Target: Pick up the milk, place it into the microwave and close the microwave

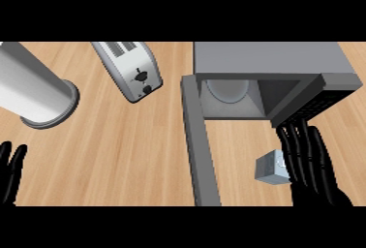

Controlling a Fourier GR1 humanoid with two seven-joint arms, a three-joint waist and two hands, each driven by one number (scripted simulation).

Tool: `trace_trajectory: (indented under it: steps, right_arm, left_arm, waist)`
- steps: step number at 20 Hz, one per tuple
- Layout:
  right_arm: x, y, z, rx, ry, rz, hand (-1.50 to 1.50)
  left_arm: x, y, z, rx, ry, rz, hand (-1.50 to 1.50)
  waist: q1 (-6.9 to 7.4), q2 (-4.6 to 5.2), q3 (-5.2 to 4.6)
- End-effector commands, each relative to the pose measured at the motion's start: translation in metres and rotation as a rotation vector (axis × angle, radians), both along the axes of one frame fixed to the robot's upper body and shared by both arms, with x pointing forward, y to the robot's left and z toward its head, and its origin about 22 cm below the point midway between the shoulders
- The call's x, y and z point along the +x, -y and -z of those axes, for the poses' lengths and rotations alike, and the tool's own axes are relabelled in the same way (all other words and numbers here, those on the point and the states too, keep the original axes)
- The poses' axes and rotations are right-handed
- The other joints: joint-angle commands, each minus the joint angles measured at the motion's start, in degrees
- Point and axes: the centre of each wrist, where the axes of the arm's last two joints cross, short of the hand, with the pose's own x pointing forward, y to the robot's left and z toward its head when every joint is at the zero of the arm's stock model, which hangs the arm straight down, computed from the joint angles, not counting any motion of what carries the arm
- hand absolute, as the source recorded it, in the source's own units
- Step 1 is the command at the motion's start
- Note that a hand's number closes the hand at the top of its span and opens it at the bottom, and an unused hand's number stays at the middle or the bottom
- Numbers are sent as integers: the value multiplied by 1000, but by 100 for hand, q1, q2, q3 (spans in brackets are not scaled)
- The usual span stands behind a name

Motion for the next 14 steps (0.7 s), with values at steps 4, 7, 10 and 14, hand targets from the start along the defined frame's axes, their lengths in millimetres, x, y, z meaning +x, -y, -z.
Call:
trace_trajectory:
  steps: [4,7,10,14]
  right_arm:
    - [10,9,31,7,-88,78,-150]
    - [19,43,38,17,-81,95,-150]
    - [25,47,54,-15,-113,138,-150]
    - [6,55,85,-12,-133,182,-150]
  left_arm:
    - [-14,-3,11,9,-8,12,-150]
    - [-17,-8,4,-4,-1,2,-150]
    - [-23,-7,9,6,-10,-10,-150]
    - [-41,-8,-4,11,-9,19,-150]
  waist:
    - [-2,3,2]
    - [-6,6,4]
    - [2,5,3]
    - [-3,-2,5]
